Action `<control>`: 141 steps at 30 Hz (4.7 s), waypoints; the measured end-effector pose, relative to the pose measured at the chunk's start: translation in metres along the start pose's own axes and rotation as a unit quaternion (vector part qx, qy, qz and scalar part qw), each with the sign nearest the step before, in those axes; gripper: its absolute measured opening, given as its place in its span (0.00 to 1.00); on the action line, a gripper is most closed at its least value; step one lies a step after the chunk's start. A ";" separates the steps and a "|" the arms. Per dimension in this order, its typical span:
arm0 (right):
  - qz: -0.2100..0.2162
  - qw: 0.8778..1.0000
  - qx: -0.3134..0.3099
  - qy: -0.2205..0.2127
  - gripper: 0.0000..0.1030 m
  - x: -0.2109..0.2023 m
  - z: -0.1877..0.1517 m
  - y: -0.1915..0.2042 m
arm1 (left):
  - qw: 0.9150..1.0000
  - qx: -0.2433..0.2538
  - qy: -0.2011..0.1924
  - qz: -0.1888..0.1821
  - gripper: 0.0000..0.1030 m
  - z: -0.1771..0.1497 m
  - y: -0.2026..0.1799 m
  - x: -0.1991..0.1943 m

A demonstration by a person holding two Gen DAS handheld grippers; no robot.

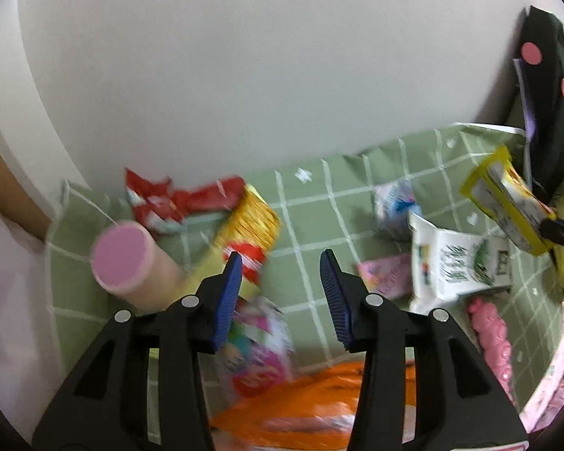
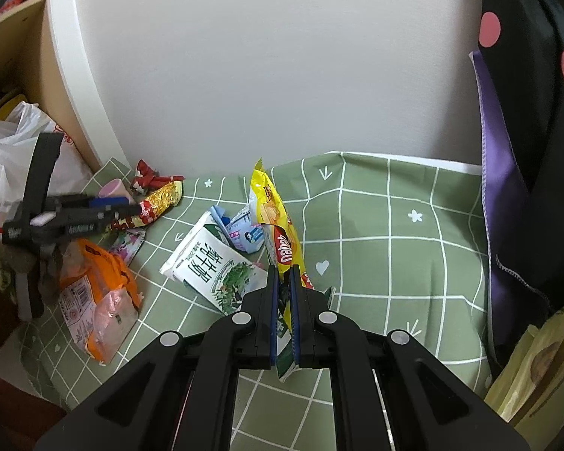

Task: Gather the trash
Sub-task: 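Carry the yellow stick and gold bag over the yellow-lined bin with both tools, then open both tools to drop the stick and gold bag into the bin, then move both tools back to the table trash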

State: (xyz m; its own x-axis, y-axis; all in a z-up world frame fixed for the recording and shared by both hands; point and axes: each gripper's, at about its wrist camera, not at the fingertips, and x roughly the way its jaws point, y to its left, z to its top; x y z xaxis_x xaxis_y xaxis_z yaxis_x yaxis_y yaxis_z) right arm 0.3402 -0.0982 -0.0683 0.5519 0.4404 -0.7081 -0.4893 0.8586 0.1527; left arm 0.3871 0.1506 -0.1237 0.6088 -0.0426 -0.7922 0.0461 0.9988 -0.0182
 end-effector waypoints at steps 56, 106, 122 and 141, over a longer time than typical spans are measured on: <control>-0.267 0.939 0.181 -0.121 0.07 -0.294 -0.091 -0.189 | 0.851 0.077 -0.084 -0.513 0.29 0.099 -0.433 -0.117; -0.231 0.962 0.140 -0.027 0.33 -0.215 -0.098 -0.192 | 0.923 0.125 -0.041 -0.361 0.32 0.064 -0.377 -0.095; -0.114 0.989 0.008 -0.091 0.37 -0.164 -0.015 -0.098 | 0.985 -0.016 -0.125 -0.122 0.37 0.008 -0.148 -0.123; 0.051 0.974 -0.217 -0.042 0.47 0.026 0.082 0.091 | 0.979 -0.179 -0.093 0.039 0.39 -0.076 0.055 -0.131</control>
State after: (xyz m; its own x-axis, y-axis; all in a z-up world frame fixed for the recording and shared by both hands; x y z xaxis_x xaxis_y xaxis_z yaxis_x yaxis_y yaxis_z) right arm 0.3657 0.0130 -0.0165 0.5307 0.5529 -0.6424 -0.7735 0.6258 -0.1005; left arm 0.2501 0.2130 -0.0670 0.7338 0.0642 -0.6763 -0.2676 0.9424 -0.2009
